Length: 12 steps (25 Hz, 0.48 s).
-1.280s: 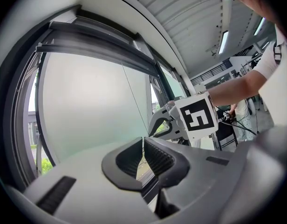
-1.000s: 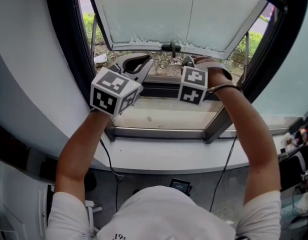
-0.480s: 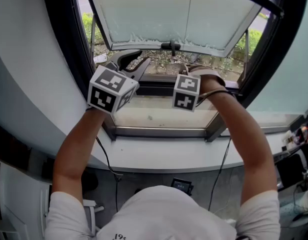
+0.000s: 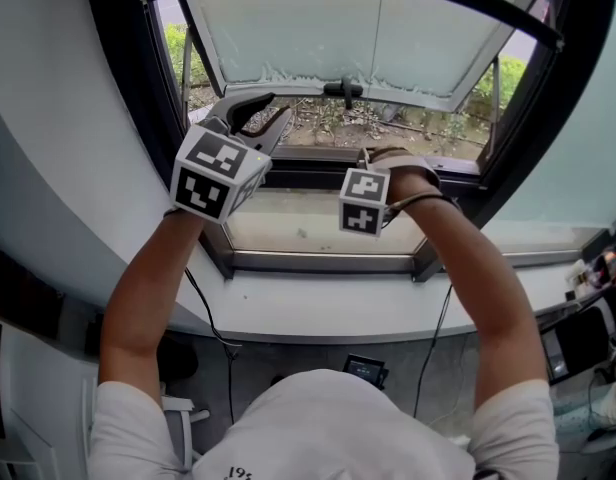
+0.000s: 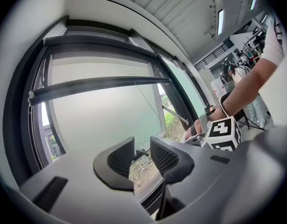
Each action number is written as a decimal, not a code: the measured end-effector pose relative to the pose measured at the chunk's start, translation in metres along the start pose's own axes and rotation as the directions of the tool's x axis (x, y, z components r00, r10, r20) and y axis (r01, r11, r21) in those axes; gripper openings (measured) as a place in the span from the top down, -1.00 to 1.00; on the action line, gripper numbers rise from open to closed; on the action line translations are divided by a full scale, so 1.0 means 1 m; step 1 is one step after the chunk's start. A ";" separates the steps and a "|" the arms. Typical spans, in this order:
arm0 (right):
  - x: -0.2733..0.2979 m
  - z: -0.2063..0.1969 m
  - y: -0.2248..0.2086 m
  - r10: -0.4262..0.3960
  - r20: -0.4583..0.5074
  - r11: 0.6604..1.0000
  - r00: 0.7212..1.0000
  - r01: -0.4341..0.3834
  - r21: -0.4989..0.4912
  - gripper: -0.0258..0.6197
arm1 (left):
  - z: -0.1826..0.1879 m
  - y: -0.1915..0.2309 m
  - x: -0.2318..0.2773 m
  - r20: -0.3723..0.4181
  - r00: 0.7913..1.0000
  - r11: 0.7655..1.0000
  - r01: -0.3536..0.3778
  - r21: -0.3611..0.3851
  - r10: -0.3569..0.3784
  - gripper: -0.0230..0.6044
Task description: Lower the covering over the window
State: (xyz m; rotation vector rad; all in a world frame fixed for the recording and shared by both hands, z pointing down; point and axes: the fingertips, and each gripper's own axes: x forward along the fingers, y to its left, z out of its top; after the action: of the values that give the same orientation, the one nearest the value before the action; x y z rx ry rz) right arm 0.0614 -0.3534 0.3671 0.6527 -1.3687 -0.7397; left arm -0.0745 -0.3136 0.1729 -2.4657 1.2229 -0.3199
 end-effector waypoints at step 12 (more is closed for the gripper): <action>0.016 0.008 0.034 0.035 0.041 0.998 0.999 -0.037 0.057 0.80 | 0.023 0.036 0.011 -0.029 0.994 0.964 -0.096 0.250 0.106 0.41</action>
State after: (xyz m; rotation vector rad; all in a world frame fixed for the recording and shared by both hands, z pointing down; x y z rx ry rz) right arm 0.0567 -0.3446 0.4045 0.6601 -1.4393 -0.6894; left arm -0.0854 -0.3373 0.1371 -2.1863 1.2387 -0.4691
